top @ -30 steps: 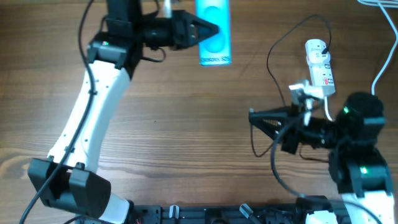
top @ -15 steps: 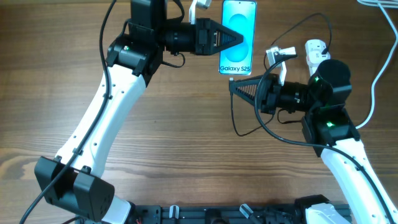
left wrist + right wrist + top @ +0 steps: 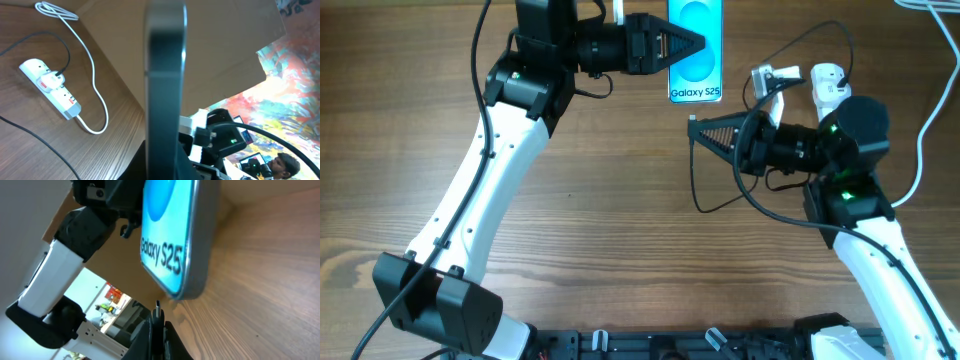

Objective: Plug charger to phone and switch on socket

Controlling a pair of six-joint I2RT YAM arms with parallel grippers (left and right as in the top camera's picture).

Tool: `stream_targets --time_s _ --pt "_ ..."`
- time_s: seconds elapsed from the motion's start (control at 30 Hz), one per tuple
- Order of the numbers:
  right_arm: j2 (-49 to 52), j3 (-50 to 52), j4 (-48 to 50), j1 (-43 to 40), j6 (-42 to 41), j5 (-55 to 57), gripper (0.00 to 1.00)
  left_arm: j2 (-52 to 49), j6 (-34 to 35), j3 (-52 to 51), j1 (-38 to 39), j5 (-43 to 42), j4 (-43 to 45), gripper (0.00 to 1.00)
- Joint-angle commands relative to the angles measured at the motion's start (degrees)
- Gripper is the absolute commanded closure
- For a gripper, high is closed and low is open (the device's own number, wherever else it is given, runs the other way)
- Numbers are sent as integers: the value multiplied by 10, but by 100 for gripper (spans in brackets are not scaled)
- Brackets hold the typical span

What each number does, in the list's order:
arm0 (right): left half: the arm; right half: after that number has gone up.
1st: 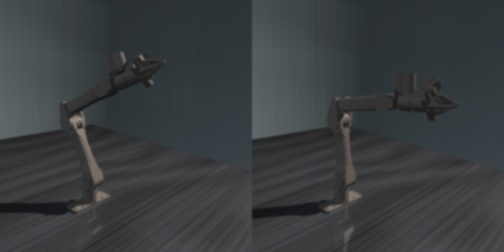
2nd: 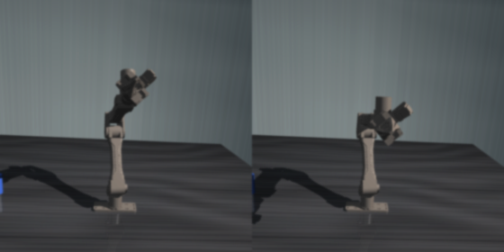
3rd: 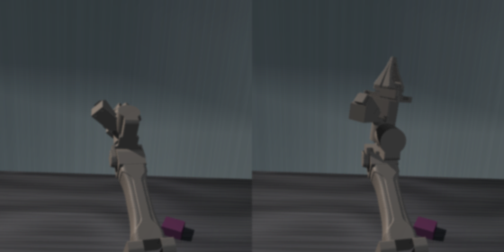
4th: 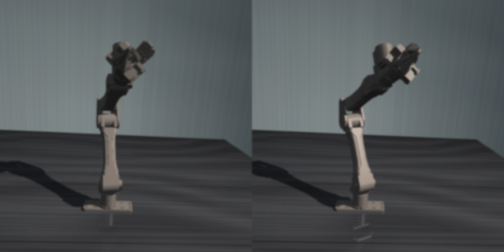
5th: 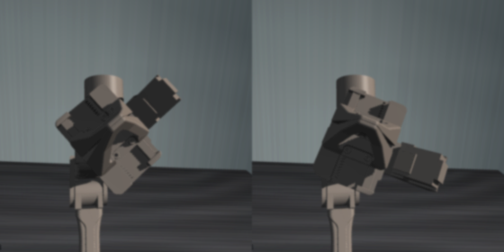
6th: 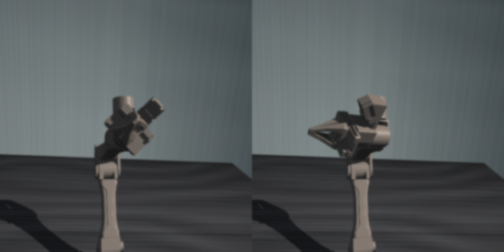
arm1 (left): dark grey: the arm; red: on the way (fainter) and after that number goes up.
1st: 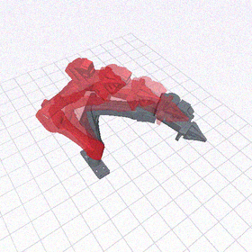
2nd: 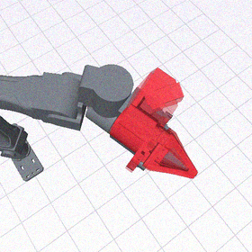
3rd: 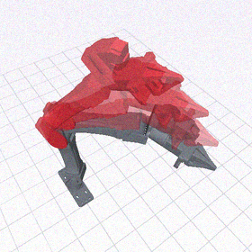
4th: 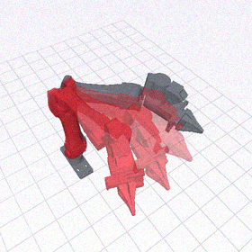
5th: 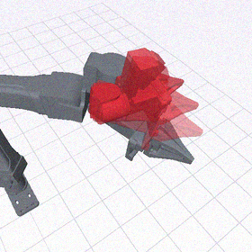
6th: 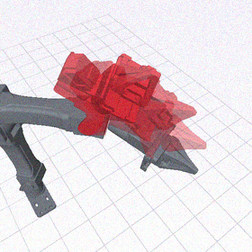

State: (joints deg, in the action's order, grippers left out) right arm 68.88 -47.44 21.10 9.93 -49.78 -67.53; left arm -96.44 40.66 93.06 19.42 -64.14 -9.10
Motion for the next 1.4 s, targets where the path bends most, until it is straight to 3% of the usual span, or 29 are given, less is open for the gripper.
stream_targets --time_s 0.0,0.5,1.37 --pt "20 -5 30 2 -23 -20 96 15 3 8 -2 -4 6 96" --pt "23 -5 82 -34 -60 -72 96 15 3 8 -2 -10 5 96" --pt "49 -5 135 -15 -91 -19 96 15 3 8 -2 -10 6 96"
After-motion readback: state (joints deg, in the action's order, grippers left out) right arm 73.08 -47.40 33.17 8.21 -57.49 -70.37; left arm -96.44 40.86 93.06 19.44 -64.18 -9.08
